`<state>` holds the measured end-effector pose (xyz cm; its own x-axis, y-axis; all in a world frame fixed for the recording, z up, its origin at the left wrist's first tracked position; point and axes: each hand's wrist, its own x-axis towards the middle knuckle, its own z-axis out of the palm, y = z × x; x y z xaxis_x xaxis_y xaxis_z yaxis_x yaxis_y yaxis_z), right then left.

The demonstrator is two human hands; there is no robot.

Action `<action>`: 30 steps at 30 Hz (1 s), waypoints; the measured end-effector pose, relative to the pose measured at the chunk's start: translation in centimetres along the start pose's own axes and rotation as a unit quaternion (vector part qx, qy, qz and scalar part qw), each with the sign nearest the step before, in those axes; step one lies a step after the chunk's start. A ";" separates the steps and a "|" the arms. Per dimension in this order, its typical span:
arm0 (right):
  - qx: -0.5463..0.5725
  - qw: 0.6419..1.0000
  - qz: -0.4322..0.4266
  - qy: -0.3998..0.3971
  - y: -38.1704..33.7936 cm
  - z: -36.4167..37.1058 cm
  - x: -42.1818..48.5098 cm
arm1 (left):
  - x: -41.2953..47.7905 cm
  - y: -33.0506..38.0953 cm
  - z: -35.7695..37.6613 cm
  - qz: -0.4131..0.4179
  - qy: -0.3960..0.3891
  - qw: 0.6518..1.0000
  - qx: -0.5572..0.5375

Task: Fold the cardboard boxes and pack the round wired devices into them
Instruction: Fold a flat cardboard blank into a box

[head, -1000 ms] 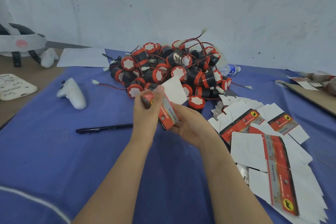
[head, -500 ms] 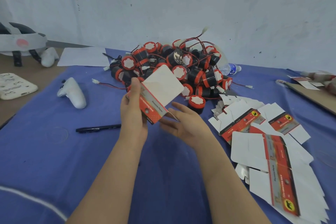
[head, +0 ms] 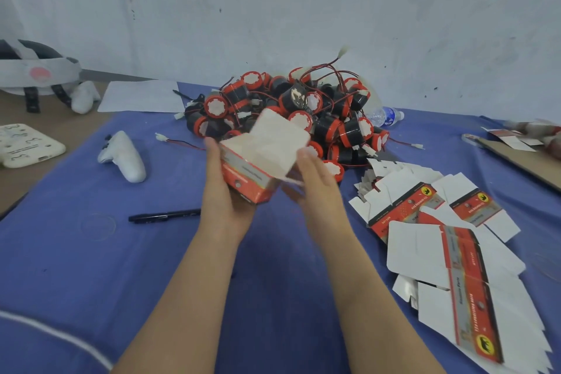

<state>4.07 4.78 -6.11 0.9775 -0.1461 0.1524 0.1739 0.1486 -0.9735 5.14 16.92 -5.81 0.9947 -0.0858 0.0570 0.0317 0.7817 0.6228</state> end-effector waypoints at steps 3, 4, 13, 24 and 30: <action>0.008 0.997 -0.014 0.071 -1.1 -1.9 0.3 | -0.3 -0.3 0.4 -0.068 -0.022 0.990 0.123; 0.010 0.995 0.009 0.098 -1.4 -2.4 0.4 | -0.4 -0.4 0.5 -0.080 -0.023 0.984 0.155; 0.132 0.975 0.162 -0.071 -1.5 -3.8 0.1 | -0.1 -0.6 -0.1 -0.045 0.001 0.976 0.212; -0.077 0.991 0.097 0.045 -0.7 -2.5 0.1 | -0.5 -0.6 0.1 -0.097 -0.041 0.986 0.130; 0.066 0.961 0.259 -0.066 0.0 -0.4 -0.5 | -0.3 -0.3 -0.8 -0.077 -0.070 0.993 0.062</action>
<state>3.59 4.50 -6.27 0.9423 0.1048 -0.3179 -0.3347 0.2928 -0.8957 4.91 17.18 -6.66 0.9553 -0.2900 0.0570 0.1608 0.6717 0.7231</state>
